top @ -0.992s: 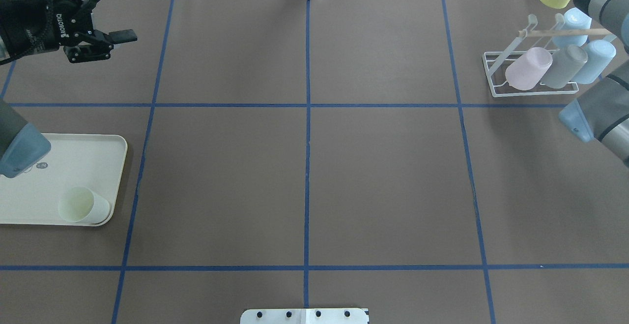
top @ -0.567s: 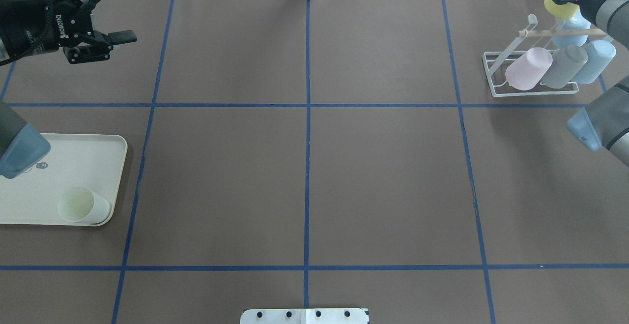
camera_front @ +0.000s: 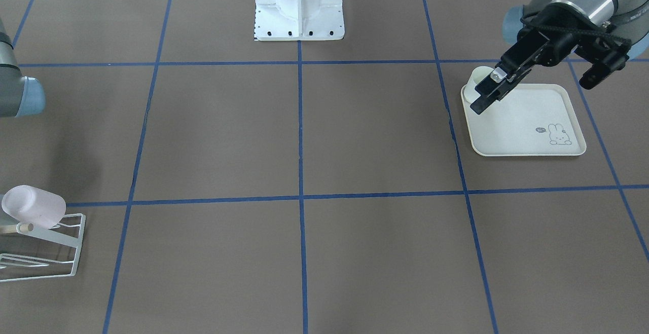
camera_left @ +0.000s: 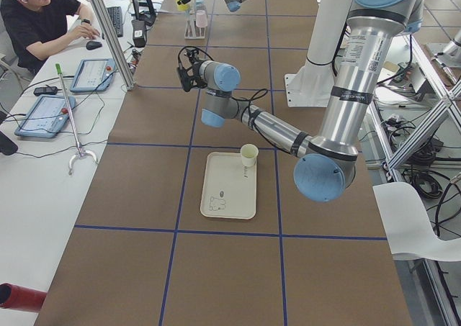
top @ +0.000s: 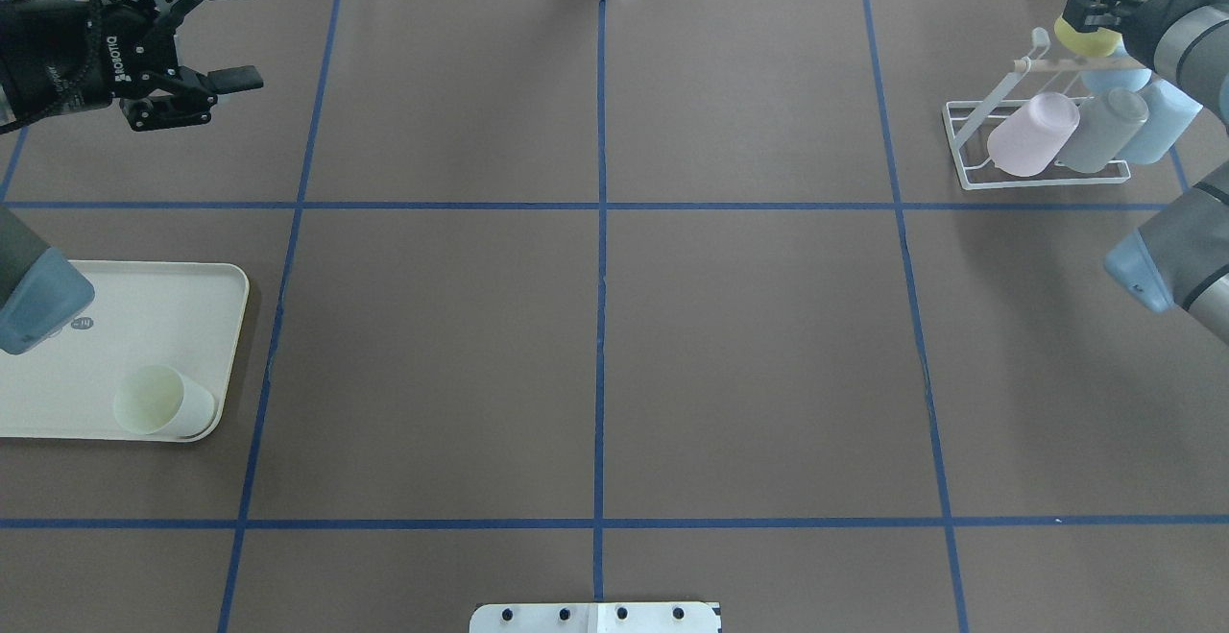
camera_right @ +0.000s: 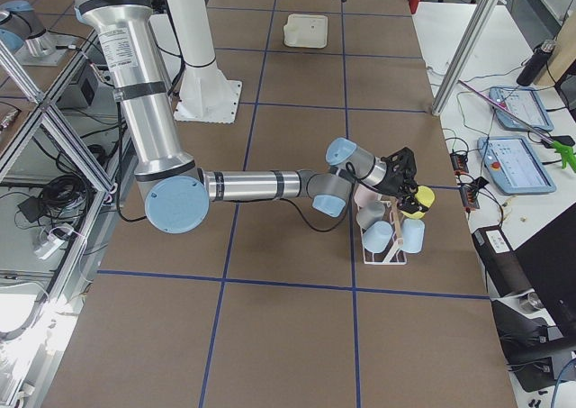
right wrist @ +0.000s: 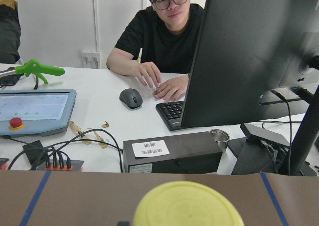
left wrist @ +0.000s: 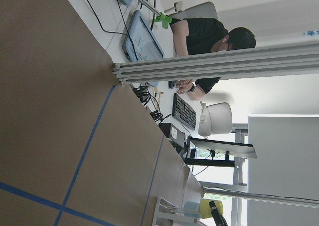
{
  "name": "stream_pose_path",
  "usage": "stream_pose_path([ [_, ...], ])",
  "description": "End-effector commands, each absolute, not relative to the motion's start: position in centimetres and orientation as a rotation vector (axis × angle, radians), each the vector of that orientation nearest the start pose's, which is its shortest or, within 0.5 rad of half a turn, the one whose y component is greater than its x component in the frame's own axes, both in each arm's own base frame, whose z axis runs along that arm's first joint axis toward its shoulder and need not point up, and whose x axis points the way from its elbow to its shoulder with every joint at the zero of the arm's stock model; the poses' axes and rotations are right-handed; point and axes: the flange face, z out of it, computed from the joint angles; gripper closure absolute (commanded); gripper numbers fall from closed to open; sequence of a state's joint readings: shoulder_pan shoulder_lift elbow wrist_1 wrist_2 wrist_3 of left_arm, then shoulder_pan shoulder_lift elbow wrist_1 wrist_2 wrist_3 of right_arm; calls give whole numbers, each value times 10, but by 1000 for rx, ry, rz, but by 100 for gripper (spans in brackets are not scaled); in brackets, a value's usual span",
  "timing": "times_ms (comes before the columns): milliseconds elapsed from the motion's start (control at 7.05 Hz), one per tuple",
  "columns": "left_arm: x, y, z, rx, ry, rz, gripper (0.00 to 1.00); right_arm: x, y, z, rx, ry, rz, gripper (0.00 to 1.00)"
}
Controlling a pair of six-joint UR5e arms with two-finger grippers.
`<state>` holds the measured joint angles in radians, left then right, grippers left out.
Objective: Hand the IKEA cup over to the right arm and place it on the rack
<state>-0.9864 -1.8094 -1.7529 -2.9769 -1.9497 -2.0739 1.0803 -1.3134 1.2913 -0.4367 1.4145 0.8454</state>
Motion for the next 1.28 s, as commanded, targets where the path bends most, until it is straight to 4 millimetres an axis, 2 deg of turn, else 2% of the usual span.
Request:
stream_pose_path([
  [0,208,-487,298,174,1855,-707,0,-176,-626,536,962,-589,391,100],
  [425,208,-487,298,172,1855,-705,0,-189,-621,536,954,-601,378,100],
  [709,209,-486,296,174,1860,-703,0,-187,-618,545,944,-587,368,100],
  [851,209,-484,293,172,1865,-698,0,-183,-617,548,946,-571,354,100],
  [1134,208,-483,290,172,1871,-697,0,-153,-621,557,947,-534,337,100],
])
